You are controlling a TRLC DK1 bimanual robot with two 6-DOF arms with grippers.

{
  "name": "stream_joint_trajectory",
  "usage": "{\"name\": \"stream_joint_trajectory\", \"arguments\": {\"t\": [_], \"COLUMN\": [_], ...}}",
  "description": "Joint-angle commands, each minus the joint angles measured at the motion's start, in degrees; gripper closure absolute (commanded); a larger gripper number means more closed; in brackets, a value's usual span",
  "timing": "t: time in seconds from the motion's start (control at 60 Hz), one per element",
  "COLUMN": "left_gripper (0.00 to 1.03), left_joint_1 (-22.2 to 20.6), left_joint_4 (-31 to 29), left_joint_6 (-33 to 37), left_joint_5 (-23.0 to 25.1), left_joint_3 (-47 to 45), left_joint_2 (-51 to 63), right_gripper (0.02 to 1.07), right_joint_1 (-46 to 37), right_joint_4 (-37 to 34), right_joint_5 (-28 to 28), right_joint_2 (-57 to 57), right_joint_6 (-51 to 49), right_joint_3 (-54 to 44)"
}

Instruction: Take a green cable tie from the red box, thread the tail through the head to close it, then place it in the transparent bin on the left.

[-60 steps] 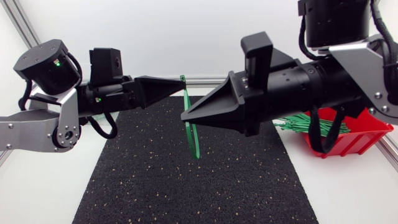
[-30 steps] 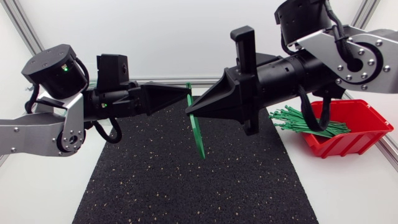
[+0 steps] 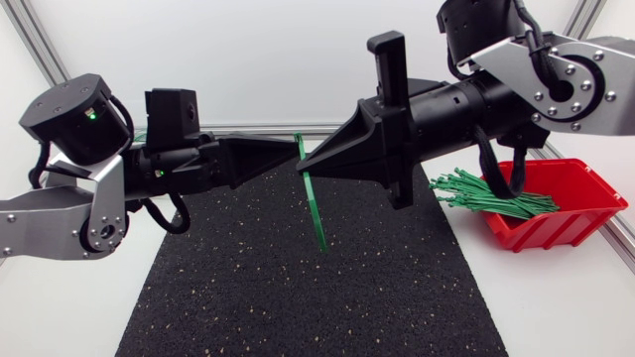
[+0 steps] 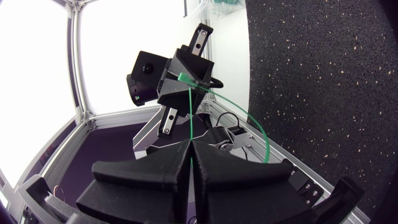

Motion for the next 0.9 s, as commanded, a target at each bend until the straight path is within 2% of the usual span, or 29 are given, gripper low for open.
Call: {"name": "stream_joint_trajectory", "arguments": {"t": [0.0,0.883], "left_gripper": [1.0,1.0], "left_joint_1": [-0.7,-1.5], "left_joint_4": [1.2,1.2], "left_joint_6": [0.7,1.6], "left_joint_5": [-0.2,-1.7], "left_joint_3": [-1.4,-1.4], "left_joint_2": [-1.5,0.5], "right_gripper": [1.02,1.02], "right_joint_1": [-0.5,0.5], "right_joint_4": [-0.6,-0.6], "right_joint_5": [-0.5,-0.5], "right_joint_2": [0.8,-1.4], "right_joint_6": [1.4,1.5], "right_joint_3": [1.7,1.8]}}
